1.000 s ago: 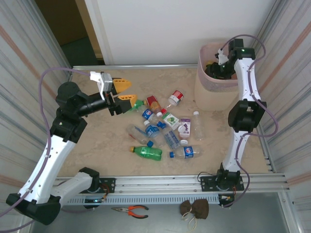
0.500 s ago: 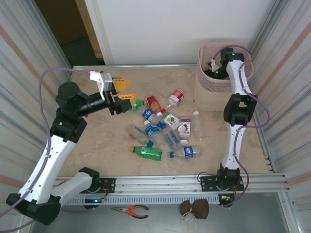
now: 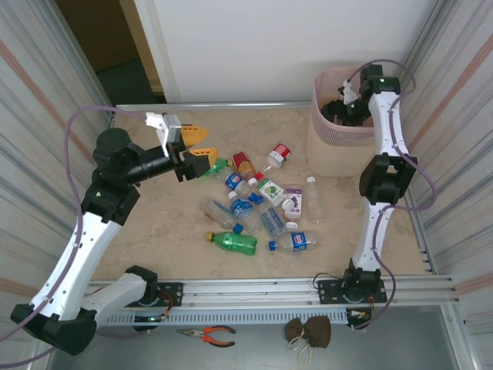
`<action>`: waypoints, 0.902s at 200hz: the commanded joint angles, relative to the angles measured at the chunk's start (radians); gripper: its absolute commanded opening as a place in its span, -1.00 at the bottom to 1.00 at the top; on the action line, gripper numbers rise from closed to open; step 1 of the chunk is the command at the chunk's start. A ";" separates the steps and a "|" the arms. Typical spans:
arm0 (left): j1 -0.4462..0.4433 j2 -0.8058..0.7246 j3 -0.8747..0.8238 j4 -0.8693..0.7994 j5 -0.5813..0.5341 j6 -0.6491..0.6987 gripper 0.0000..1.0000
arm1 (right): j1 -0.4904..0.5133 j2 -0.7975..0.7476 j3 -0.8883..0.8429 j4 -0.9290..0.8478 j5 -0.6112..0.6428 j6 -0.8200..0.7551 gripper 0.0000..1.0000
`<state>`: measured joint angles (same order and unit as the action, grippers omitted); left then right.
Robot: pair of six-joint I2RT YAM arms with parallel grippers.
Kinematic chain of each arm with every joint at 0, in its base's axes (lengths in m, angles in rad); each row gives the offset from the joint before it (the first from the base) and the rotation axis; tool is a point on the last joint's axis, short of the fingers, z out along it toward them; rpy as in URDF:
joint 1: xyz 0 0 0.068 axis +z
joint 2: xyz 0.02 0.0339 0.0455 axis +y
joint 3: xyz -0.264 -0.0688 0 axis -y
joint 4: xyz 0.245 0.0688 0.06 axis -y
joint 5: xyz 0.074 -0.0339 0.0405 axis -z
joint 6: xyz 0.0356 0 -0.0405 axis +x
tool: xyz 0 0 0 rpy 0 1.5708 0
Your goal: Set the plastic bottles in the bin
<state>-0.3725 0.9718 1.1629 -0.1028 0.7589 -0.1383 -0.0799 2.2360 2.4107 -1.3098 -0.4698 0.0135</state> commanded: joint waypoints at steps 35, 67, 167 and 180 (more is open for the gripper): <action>0.008 0.036 0.012 -0.067 -0.050 -0.007 0.37 | -0.017 -0.204 0.033 0.046 0.038 0.069 0.57; 0.010 0.073 0.018 -0.121 -0.109 -0.036 0.35 | -0.016 -0.277 0.033 0.069 0.055 0.088 0.57; 0.130 0.276 0.043 -0.312 -0.429 -0.592 0.26 | 0.019 -0.469 -0.053 0.136 0.085 0.118 0.55; 0.130 0.318 0.071 -0.377 -0.484 -0.696 0.27 | 0.025 -0.489 -0.076 0.148 0.087 0.118 0.55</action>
<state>-0.2440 1.2343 1.1740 -0.3500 0.4152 -0.6022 -0.0666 1.8030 2.3699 -1.1919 -0.3958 0.1051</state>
